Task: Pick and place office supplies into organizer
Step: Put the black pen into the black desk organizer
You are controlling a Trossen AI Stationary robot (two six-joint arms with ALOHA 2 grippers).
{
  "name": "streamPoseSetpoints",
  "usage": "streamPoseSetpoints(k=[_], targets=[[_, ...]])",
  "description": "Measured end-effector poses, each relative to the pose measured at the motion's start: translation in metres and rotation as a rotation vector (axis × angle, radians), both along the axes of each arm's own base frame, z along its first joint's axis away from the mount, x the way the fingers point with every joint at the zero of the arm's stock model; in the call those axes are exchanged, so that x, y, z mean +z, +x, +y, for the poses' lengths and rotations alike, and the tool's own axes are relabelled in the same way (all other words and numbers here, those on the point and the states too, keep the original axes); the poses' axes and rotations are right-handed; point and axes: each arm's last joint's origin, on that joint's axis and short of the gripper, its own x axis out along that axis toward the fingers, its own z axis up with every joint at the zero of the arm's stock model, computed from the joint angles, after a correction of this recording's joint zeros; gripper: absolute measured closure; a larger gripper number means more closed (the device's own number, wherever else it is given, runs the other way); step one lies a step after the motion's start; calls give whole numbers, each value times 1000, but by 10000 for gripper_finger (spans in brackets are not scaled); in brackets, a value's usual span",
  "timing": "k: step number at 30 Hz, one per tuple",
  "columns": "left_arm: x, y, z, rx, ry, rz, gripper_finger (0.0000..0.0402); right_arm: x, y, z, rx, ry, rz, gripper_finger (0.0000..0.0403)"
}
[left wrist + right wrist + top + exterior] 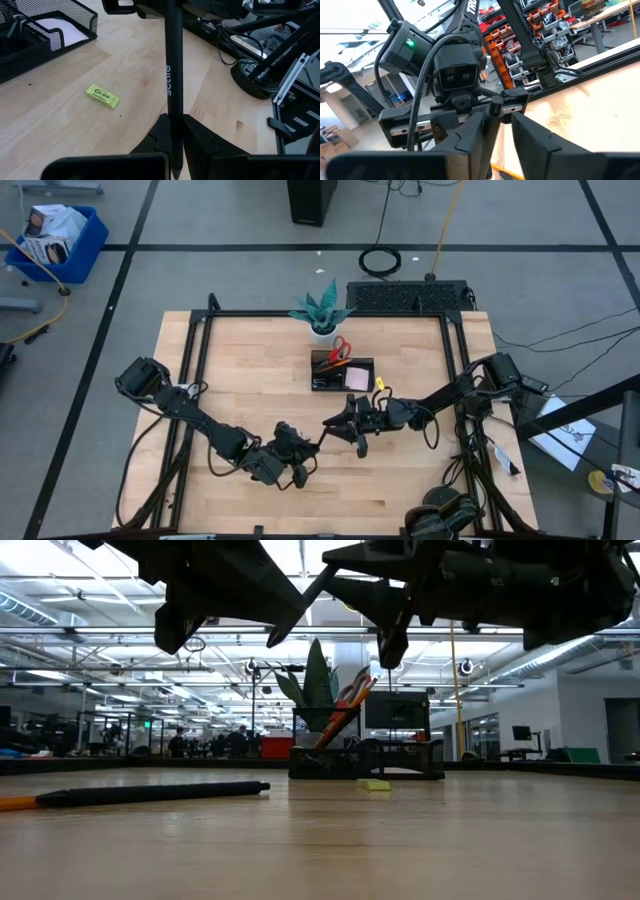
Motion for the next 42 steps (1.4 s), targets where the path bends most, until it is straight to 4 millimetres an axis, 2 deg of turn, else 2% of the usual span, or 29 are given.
streamPoseSetpoints(k=[8,13,19,26,32,37,42], targets=[[0,0,0,7,1,-2,377,2,0,0,5,-6,-16,375],[0,0,1,17,-11,-4,363,1,0,0,3,-7,-15,366],[-6,0,8,42,-32,52,316,0,0,-1,-21,-67,-14,361],[-17,-12,14,113,52,188,258,-2,2,-9,-51,-119,2,373],[-12,-31,10,164,112,220,229,-1,4,-23,-96,-142,22,362],[3,-47,-4,167,179,134,215,6,2,-37,-240,-281,89,375],[11,-58,-14,176,215,64,206,22,-4,-50,-434,-427,102,363]])
